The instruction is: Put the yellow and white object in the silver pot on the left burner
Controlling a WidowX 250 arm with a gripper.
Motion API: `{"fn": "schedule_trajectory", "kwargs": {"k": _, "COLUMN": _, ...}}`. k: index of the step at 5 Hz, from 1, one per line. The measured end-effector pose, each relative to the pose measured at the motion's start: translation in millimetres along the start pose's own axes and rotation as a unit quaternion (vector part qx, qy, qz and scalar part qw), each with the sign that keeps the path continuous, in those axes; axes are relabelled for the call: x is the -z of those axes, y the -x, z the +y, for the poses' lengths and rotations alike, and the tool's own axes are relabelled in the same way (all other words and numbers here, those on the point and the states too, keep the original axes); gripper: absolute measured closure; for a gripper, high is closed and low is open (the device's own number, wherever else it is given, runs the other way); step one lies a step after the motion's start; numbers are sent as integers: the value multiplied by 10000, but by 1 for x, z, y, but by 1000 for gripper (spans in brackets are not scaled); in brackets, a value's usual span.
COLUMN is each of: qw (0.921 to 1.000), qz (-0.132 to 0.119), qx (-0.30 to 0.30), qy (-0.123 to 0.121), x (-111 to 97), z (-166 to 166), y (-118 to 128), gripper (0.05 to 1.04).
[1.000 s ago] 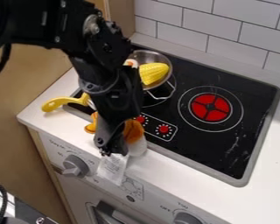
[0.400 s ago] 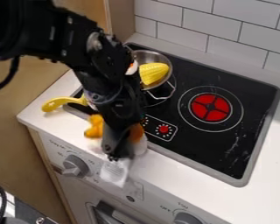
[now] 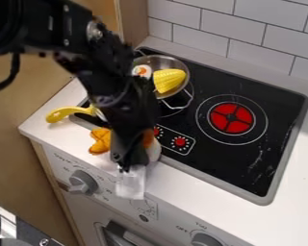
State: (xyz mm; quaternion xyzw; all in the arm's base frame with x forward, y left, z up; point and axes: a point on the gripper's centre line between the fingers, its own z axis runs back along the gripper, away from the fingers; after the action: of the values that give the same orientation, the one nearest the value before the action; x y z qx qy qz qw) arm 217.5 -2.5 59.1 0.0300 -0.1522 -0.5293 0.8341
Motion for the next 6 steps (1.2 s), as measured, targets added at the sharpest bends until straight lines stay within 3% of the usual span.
{"fn": "schedule_trajectory", "kwargs": {"k": 2, "qw": 9987, "qz": 423, "qx": -154, "qy": 240, "x": -15, "z": 6, "y": 1, "gripper": 485}}
{"fn": "schedule_trajectory", "kwargs": {"k": 4, "qw": 9972, "qz": 686, "qx": -75, "qy": 275, "x": -49, "z": 42, "y": -8, "gripper": 485}}
{"fn": "schedule_trajectory", "kwargs": {"k": 6, "qw": 9979, "qz": 536, "qx": 185, "qy": 316, "x": -40, "z": 83, "y": -8, "gripper": 485}}
